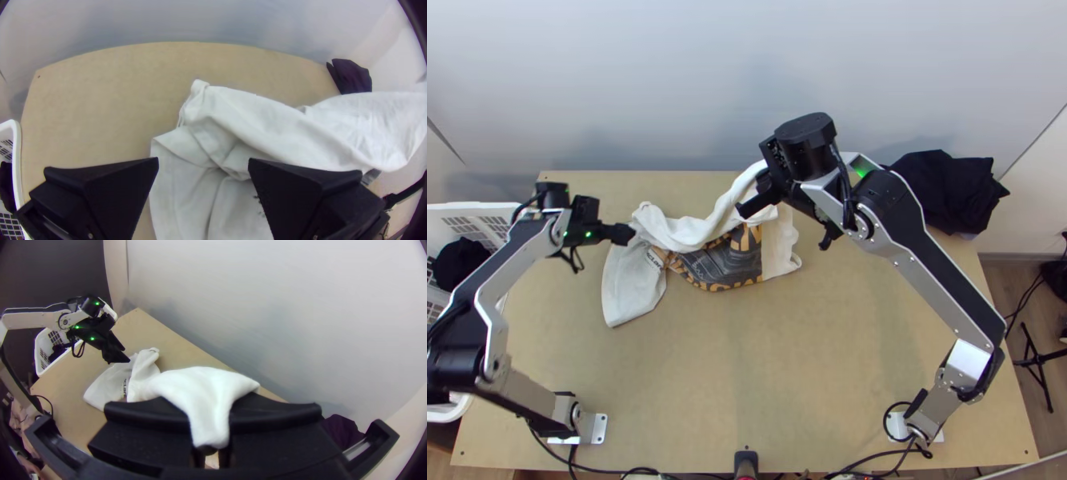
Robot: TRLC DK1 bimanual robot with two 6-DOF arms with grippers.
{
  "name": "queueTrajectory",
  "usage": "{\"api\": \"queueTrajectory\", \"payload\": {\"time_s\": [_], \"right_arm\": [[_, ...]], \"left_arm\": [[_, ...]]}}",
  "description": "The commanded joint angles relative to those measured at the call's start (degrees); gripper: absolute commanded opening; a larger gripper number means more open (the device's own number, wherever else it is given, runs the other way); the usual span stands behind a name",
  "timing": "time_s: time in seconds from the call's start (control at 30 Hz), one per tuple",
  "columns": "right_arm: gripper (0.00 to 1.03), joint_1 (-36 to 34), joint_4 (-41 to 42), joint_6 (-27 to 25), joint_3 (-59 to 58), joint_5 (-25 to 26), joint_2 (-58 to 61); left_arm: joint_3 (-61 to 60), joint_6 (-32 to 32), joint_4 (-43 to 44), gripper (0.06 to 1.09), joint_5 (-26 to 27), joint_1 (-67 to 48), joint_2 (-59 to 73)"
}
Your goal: Fold the t-shirt
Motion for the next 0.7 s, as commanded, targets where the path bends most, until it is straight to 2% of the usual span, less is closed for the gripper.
{"api": "queueTrajectory", "payload": {"time_s": [0.0, 0.27, 0.47, 0.67], "right_arm": [[0.03, 0.0, 0.0, -0.3, 0.4, 0.1, 0.8], [0.03, -0.1, 0.0, -0.6, 0.4, 0.1, 1.4], [0.03, 0.0, 0.0, -1.1, 0.5, 0.1, 2.2], [0.03, -0.3, 0.1, -1.5, 0.6, 0.1, 2.3]], "left_arm": [[9.1, -4.8, -2.2, 1.04, 0.8, -1.7, 10.2], [14.3, -9.8, -1.8, 1.04, 0.8, -1.7, 15.1], [17.8, -16.1, -1.8, 1.04, 2.3, -2.4, 17.9], [20.4, -22.9, -5.1, 1.04, 10.3, -4.0, 19.5]]}}
